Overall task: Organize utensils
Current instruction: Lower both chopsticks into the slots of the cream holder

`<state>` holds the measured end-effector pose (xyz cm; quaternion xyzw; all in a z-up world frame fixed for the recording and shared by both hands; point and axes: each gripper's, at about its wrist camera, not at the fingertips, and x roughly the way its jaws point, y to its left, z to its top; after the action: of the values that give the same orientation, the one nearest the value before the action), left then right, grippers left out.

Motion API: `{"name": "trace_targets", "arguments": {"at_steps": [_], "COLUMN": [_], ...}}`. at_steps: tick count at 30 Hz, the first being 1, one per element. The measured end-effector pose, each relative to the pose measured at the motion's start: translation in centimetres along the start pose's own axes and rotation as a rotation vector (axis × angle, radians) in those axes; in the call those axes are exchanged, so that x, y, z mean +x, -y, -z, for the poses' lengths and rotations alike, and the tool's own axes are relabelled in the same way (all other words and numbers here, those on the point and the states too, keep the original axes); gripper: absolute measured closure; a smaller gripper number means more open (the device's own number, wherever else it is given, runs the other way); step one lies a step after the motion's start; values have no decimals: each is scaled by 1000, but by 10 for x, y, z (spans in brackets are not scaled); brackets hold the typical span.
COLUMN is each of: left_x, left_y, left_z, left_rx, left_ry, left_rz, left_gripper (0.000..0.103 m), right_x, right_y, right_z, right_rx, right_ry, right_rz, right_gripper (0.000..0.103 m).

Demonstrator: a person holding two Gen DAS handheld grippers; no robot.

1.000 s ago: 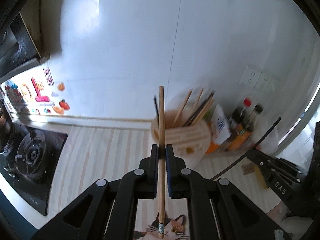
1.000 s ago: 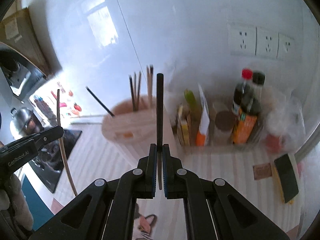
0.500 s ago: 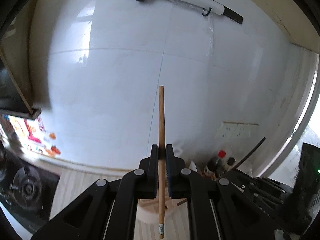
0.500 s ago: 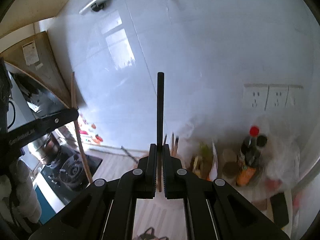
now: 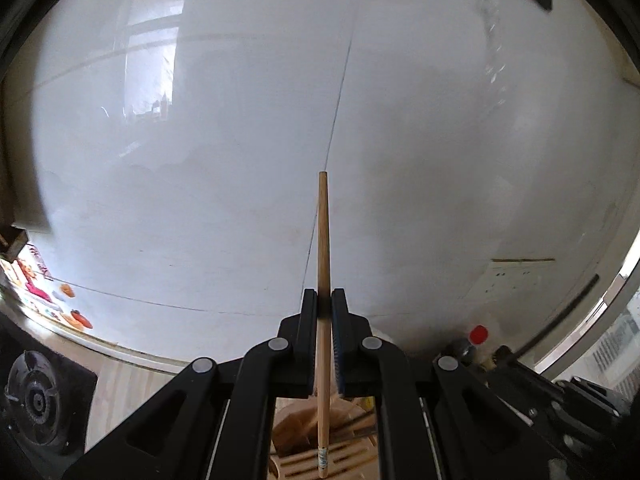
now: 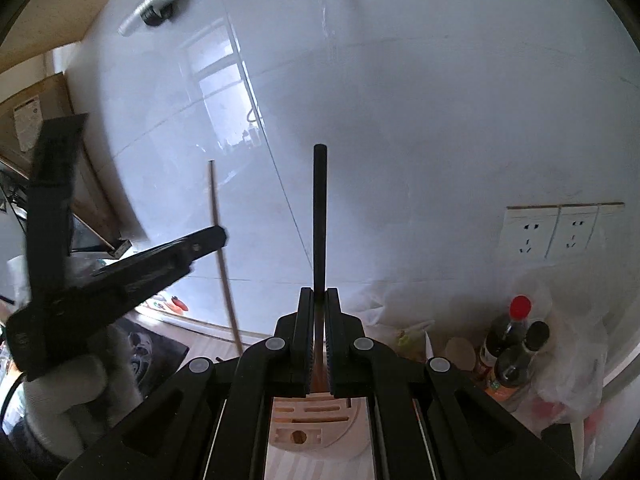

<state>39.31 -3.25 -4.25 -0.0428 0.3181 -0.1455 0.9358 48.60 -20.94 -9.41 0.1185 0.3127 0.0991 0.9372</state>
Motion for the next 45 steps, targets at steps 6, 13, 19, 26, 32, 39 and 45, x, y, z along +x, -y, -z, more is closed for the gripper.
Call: {"name": "trace_targets", "arguments": {"at_steps": [6,13,19,26,32,39,45], "left_x": [34,55,59,58,62,57,8], "left_y": [-5,-13,-21,-26,-23,-26,-46], "left_z": [6,16,12,5,10,29,38], "left_rx": [10,3,-27,-36,-19,-54,-125], "left_ry": [-45,-74,-79,-66,-88,-183,-177], "left_rz": [-8,-22,-6,2,6,21,-67], "left_gripper": [99,99,99,99,99,96,17], "right_x": [26,49,57,58,61,68,70], "right_y": [3,9,9,12,13,15,30], "right_z": [3,6,9,12,14,15,23], "right_rx": [4,24,23,26,22,27,89], "right_ry": [-37,-82,-100,-102,-105,-163,-224], "right_rz": [9,7,2,1,-3,-30,-64], "right_gripper": [98,98,98,98,98,97,43]}}
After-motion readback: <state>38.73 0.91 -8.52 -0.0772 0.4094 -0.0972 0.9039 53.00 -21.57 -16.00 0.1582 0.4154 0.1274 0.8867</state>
